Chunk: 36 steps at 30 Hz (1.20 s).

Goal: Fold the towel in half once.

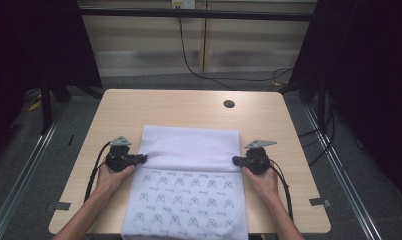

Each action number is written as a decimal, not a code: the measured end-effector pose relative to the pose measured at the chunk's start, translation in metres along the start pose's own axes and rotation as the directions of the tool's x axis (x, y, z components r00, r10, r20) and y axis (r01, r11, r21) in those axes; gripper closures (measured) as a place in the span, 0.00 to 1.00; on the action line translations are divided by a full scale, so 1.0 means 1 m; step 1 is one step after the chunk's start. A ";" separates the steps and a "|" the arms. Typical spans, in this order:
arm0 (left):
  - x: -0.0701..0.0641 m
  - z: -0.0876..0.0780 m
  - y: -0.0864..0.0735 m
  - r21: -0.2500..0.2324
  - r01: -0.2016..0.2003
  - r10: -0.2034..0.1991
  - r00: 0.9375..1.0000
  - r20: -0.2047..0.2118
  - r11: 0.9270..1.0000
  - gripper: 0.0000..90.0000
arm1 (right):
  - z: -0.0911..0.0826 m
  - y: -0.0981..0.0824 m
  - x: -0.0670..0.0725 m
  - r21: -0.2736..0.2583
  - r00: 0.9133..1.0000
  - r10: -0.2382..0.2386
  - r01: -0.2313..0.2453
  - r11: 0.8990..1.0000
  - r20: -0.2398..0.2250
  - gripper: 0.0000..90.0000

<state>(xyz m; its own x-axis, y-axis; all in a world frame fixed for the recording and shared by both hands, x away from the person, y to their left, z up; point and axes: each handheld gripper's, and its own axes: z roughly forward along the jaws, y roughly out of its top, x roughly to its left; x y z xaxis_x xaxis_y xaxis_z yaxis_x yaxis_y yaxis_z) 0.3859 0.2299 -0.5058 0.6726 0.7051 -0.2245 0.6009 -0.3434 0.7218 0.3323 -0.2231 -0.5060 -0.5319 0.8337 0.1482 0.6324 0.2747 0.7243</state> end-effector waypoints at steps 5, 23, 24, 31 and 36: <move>0.014 0.013 0.018 0.013 0.011 -0.010 0.999 -0.031 1.000 0.96 | 0.015 0.017 -0.010 0.019 0.999 -0.006 0.005 1.000 0.032 0.98; 0.031 0.040 0.045 -0.021 0.070 -0.071 0.992 -0.103 0.997 0.96 | 0.055 0.064 -0.040 0.038 0.986 0.033 -0.040 0.998 0.164 0.98; 0.031 0.040 0.044 -0.032 0.083 -0.085 0.991 -0.100 0.996 0.96 | 0.055 0.063 -0.041 0.032 0.986 0.053 -0.058 0.998 0.156 0.98; 0.026 0.011 0.047 -0.106 0.084 -0.088 0.996 -0.033 0.991 0.96 | 0.027 0.071 -0.041 -0.101 0.992 0.097 -0.090 0.991 0.074 0.98; 0.009 -0.032 0.059 -0.201 0.024 -0.023 1.000 0.007 0.979 0.96 | -0.010 0.087 -0.026 -0.205 0.997 0.060 -0.052 0.977 0.037 0.98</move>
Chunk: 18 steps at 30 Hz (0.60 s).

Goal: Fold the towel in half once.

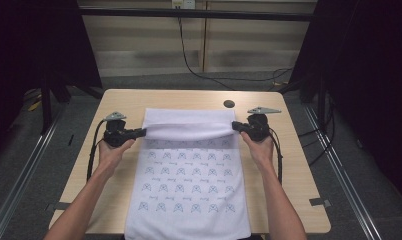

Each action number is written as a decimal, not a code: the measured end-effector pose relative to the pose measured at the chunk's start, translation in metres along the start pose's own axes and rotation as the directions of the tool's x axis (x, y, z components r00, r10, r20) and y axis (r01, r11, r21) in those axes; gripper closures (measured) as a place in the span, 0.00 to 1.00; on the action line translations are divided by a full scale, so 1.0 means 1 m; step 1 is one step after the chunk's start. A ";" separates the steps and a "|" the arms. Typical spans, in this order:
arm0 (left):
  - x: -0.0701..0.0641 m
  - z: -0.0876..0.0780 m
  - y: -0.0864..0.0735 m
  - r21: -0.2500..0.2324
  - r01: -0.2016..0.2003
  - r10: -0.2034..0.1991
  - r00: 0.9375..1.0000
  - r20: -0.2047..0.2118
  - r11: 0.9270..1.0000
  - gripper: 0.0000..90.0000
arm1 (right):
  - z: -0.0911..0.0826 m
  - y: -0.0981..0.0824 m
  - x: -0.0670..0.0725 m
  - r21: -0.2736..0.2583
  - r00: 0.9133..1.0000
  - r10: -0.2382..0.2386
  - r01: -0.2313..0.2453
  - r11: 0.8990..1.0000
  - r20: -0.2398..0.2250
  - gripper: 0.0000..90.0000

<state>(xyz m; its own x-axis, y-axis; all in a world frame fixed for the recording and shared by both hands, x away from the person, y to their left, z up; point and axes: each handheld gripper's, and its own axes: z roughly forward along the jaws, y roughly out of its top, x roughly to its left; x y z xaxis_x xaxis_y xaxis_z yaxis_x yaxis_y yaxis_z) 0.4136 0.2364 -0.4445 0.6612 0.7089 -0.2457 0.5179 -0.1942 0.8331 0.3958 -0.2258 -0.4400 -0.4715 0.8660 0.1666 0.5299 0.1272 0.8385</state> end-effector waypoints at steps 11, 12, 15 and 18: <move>-0.031 -0.069 -0.003 -0.117 -0.027 0.038 0.995 0.093 0.993 0.96 | -0.081 0.010 0.037 -0.123 0.990 -0.109 0.098 0.988 -0.092 0.98; -0.035 -0.074 -0.002 -0.123 -0.028 0.041 0.994 0.104 0.992 0.96 | -0.088 0.010 0.040 -0.130 0.989 -0.113 0.100 0.986 -0.097 0.98; -0.047 -0.091 0.002 -0.153 -0.048 0.067 0.990 0.124 0.987 0.96 | -0.107 0.009 0.046 -0.158 0.986 -0.130 0.113 0.981 -0.106 0.98; -0.059 -0.106 0.003 -0.171 -0.071 0.094 0.987 0.132 0.983 0.96 | -0.125 0.008 0.056 -0.168 0.981 -0.161 0.142 0.976 -0.106 0.98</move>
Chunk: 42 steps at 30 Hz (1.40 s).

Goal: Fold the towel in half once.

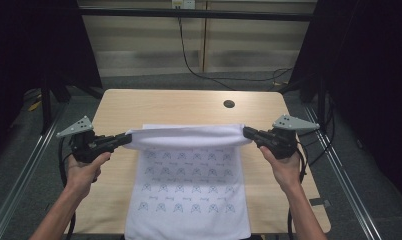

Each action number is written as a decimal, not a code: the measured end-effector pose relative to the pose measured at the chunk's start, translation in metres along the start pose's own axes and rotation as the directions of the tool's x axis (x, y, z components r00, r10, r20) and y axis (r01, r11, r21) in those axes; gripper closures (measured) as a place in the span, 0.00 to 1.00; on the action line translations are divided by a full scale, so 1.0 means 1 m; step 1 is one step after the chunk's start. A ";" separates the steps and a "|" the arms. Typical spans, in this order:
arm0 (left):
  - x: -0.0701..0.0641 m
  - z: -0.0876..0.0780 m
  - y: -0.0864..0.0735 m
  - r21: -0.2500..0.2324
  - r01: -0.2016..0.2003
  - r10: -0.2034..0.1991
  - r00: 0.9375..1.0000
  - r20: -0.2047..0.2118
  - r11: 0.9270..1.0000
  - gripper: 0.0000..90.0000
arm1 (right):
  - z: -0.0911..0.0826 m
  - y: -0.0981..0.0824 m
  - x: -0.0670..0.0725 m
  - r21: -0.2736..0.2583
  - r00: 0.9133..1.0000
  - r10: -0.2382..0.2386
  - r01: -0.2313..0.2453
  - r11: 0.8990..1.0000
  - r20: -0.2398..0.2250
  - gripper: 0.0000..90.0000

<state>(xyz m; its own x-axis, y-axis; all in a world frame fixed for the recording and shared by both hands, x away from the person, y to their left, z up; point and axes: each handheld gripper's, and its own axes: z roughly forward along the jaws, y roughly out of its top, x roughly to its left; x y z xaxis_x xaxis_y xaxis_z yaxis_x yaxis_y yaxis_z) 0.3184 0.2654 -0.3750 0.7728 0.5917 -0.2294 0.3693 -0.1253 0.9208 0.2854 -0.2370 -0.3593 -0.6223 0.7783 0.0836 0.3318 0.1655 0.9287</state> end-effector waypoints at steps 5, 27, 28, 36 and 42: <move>-0.019 -0.018 -0.002 -0.043 -0.006 0.007 0.999 0.036 0.999 0.96 | -0.024 -0.005 0.022 -0.019 0.998 -0.059 0.059 0.998 -0.010 0.98; -0.053 -0.022 -0.129 0.267 -0.026 -0.013 0.990 0.142 0.963 0.93 | -0.054 -0.143 0.075 0.237 0.985 0.080 -0.042 0.971 -0.153 0.87; -0.057 -0.025 -0.128 0.258 -0.028 -0.008 0.990 0.138 0.966 0.91 | -0.057 -0.144 0.077 0.242 0.985 0.080 -0.042 0.969 -0.150 0.85; -0.067 -0.044 -0.133 0.249 -0.019 -0.034 0.978 0.207 0.968 0.82 | -0.081 -0.148 0.085 0.229 0.982 0.092 -0.052 0.972 -0.167 0.77; -0.057 -0.043 -0.129 0.235 -0.007 -0.046 0.974 0.220 0.972 0.72 | -0.051 -0.125 0.068 0.195 0.988 0.057 -0.028 0.980 -0.142 0.72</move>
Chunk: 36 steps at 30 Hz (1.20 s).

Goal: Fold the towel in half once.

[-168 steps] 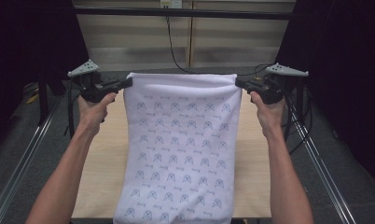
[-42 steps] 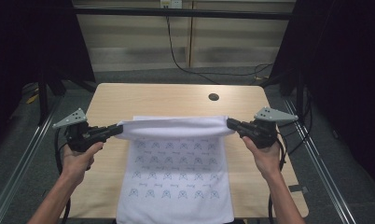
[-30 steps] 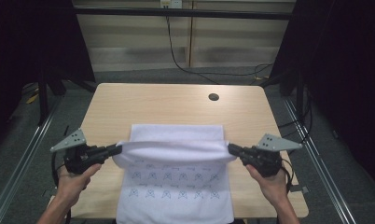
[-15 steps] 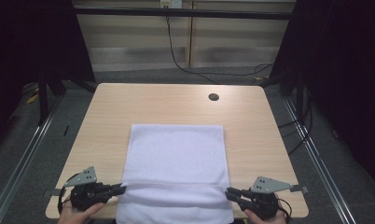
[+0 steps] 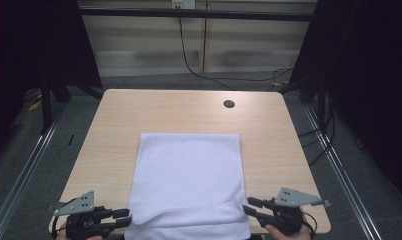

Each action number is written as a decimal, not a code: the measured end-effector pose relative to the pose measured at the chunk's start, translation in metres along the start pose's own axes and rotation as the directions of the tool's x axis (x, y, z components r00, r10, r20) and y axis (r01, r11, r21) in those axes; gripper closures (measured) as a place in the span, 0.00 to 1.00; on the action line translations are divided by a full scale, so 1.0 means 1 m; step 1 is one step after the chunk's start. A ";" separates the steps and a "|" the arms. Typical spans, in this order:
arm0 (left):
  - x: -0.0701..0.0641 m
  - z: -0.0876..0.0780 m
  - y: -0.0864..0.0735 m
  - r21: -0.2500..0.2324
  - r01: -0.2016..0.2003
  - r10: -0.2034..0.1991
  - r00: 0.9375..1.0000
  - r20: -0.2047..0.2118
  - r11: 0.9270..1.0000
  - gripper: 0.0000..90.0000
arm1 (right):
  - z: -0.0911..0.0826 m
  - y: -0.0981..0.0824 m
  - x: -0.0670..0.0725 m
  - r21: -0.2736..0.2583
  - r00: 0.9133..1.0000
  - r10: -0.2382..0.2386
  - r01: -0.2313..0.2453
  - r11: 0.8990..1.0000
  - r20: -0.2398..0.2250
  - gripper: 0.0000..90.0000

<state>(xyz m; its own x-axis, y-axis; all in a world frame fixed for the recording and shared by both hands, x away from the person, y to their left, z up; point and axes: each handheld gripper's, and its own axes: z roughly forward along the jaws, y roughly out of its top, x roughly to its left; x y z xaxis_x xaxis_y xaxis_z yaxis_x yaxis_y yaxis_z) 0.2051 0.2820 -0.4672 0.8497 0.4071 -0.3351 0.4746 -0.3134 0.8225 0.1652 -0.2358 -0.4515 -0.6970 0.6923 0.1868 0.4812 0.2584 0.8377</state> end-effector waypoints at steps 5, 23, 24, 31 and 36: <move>0.047 0.022 0.028 -0.011 0.048 -0.048 0.998 -0.049 0.999 0.71 | 0.043 0.022 -0.035 0.046 1.000 0.016 -0.015 0.999 -0.004 0.73; 0.092 0.081 0.033 0.109 0.079 -0.058 0.981 -0.184 0.991 0.74 | 0.103 0.020 -0.069 0.211 0.998 0.033 -0.042 0.977 0.044 0.70; 0.089 0.079 0.032 0.120 0.065 -0.043 0.983 -0.178 0.991 0.75 | 0.100 0.017 -0.066 0.213 0.999 0.023 -0.031 0.976 0.039 0.70; 0.068 0.072 0.020 0.133 0.057 -0.038 0.988 -0.147 0.989 0.75 | 0.084 0.004 -0.051 0.205 0.999 0.025 -0.031 0.978 0.030 0.69; 0.056 0.066 0.013 0.142 0.054 -0.035 0.991 -0.130 0.988 0.77 | 0.075 -0.004 -0.044 0.197 1.000 0.022 -0.025 0.980 0.014 0.70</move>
<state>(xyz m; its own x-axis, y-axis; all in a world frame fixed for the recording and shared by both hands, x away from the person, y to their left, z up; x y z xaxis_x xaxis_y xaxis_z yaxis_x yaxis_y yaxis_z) 0.2741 0.2442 -0.5062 0.7951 0.5264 -0.3013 0.5477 -0.4096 0.7296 0.2334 -0.2169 -0.5014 -0.6787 0.7072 0.1982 0.5936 0.3692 0.7151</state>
